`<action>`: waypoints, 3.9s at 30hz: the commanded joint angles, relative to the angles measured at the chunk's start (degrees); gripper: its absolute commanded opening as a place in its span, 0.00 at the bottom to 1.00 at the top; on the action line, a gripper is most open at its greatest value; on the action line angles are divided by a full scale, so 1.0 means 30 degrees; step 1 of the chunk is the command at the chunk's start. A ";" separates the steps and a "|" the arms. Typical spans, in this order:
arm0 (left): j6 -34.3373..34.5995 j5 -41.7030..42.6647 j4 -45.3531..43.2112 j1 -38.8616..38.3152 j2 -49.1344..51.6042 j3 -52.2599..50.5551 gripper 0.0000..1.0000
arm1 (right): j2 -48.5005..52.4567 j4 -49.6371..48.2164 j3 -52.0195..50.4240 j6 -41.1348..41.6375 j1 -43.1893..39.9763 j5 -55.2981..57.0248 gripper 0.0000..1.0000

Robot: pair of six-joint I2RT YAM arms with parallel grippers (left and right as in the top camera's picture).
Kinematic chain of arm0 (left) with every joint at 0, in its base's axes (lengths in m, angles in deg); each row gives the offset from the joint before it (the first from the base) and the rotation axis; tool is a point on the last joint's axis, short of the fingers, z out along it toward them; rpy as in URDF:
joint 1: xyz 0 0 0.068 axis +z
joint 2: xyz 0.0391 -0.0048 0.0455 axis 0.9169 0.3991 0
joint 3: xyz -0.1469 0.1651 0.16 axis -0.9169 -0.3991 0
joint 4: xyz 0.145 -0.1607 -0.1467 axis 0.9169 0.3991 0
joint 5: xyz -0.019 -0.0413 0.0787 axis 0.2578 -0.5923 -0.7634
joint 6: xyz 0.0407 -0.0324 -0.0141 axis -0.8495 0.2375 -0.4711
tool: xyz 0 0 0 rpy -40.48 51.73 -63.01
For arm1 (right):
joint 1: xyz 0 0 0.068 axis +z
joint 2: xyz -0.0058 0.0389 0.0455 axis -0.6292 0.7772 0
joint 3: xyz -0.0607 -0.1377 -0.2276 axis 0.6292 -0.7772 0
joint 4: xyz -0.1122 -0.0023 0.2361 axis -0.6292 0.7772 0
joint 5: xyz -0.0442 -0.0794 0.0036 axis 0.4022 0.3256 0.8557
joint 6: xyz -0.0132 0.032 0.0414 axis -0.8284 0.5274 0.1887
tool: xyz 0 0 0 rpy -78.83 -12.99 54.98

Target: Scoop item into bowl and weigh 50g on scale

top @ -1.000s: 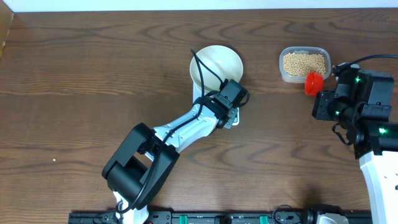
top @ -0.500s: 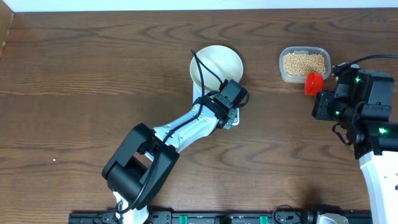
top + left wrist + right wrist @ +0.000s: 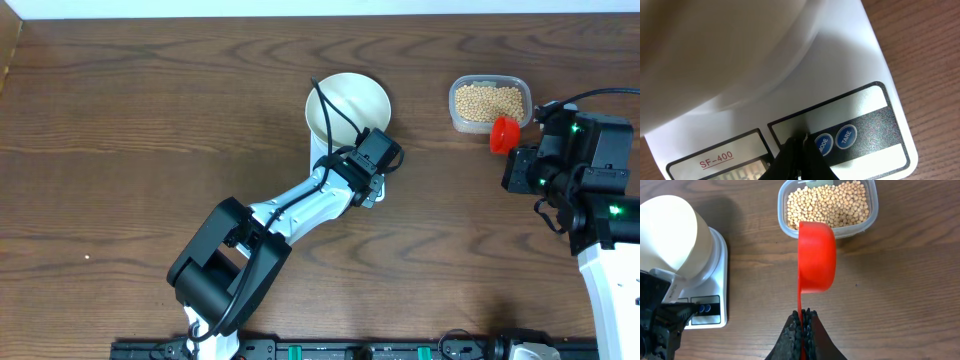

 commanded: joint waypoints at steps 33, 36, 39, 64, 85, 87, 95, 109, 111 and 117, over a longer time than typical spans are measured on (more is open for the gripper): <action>-0.0051 -0.1166 0.4277 -0.0554 -0.9114 -0.0160 0.07 | 0.0022 -0.0015 0.0313 -0.0058 -0.0109 0.0000 0.01; -0.0058 -0.1158 0.4619 0.0605 -1.1009 -0.0160 0.07 | 0.0022 -0.0168 0.0313 -0.0051 -0.0109 -0.0007 0.01; -0.0503 -0.1151 0.4000 0.2404 -1.1876 -0.0160 0.07 | 0.0029 -0.0401 0.0313 -0.0051 -0.0109 -0.0007 0.01; -0.0401 -0.1180 -0.6011 1.0054 -0.9726 -0.0160 0.07 | 0.1523 -0.5639 0.0313 0.0437 -0.0670 0.4058 0.01; -0.4459 0.3657 0.0648 0.5785 -0.9180 -0.0160 0.07 | 0.1596 -0.2404 0.0299 -0.1348 -0.0685 0.0211 0.01; -0.5450 0.4685 0.2018 0.5661 -0.9180 -0.0160 0.07 | 0.1596 -0.2244 0.0299 -0.1341 -0.0685 0.0204 0.01; -0.5676 0.8167 0.5807 0.5661 -0.9224 -0.0160 0.08 | 0.1596 -0.1967 0.0299 -0.1348 -0.0685 0.0197 0.01; -0.5195 0.7883 0.5960 0.5661 -0.9216 -0.0168 0.08 | 0.1596 -0.1880 0.0299 -0.1348 -0.0685 0.0197 0.01; -0.4728 0.7140 0.6135 0.5661 -0.9216 -0.0168 0.07 | 0.1596 -0.1945 0.0299 -0.1348 -0.0685 0.0204 0.01; -0.4466 0.6768 0.6936 0.5661 -0.9216 -0.0175 0.08 | 0.1596 -0.1836 0.0299 -0.1348 -0.0678 0.0197 0.01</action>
